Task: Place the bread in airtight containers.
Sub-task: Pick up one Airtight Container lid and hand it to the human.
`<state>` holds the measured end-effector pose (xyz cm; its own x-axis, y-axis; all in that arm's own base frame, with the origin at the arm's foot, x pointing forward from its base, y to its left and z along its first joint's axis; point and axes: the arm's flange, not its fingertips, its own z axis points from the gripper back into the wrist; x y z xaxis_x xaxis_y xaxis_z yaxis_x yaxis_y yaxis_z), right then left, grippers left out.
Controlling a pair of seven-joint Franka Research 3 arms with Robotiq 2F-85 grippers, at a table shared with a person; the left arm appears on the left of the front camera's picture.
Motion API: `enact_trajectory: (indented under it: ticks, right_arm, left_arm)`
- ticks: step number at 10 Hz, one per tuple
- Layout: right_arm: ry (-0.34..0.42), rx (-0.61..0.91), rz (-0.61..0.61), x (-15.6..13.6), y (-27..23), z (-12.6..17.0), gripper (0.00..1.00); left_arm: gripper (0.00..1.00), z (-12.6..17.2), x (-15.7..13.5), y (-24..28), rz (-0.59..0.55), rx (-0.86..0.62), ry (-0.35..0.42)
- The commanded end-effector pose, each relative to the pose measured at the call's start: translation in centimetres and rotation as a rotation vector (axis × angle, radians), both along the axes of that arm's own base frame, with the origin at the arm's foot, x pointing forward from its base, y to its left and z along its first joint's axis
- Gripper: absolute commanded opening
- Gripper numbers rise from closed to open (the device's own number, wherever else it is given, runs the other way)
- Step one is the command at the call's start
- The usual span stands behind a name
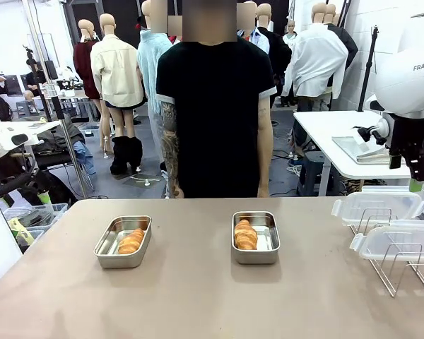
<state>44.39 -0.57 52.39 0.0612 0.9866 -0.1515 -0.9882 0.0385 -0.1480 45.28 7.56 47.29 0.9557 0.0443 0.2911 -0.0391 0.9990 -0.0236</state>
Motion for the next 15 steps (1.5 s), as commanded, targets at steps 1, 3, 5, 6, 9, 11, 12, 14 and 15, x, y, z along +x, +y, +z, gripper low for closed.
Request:
enact_trajectory:
  ticks: [1,3,5,6,9,11,12,14,15]
  right_arm:
    - [0.020,-0.018,0.015,-2.6,1.0,-1.2,1.00]
    - [0.058,-0.020,-0.002,-4.1,1.7,-2.2,1.00]
    - [0.071,-0.040,0.012,-5.8,2.5,-3.5,1.00]
    - [0.079,-0.046,0.008,-6.2,2.8,-4.3,1.00]
    - [0.109,-0.014,0.008,-5.4,3.1,-6.5,1.00]
    - [0.106,-0.012,-0.037,-4.6,3.1,-7.4,1.00]
    - [0.102,-0.016,-0.042,-4.2,2.9,-7.9,1.00]
    - [0.120,-0.012,-0.046,-3.8,2.9,-8.7,1.00]
    - [0.126,-0.014,-0.067,-3.5,2.7,-9.1,1.00]
  left_arm:
    - [1.00,0.0,0.0,0.1,0.008,0.002,0.001]
    - [1.00,0.0,0.0,0.1,0.008,0.002,0.001]
    - [1.00,0.0,0.0,0.1,0.008,0.002,0.001]
    - [1.00,0.0,0.0,0.1,0.008,0.002,0.001]
    - [1.00,0.0,0.0,0.1,0.008,0.002,0.001]
    - [1.00,0.0,0.0,0.1,0.008,0.002,0.001]
    - [1.00,0.0,0.0,0.1,0.008,0.002,0.001]
    - [1.00,0.0,0.0,0.1,0.008,0.002,0.001]
    - [1.00,0.0,0.0,0.1,0.008,0.002,0.001]
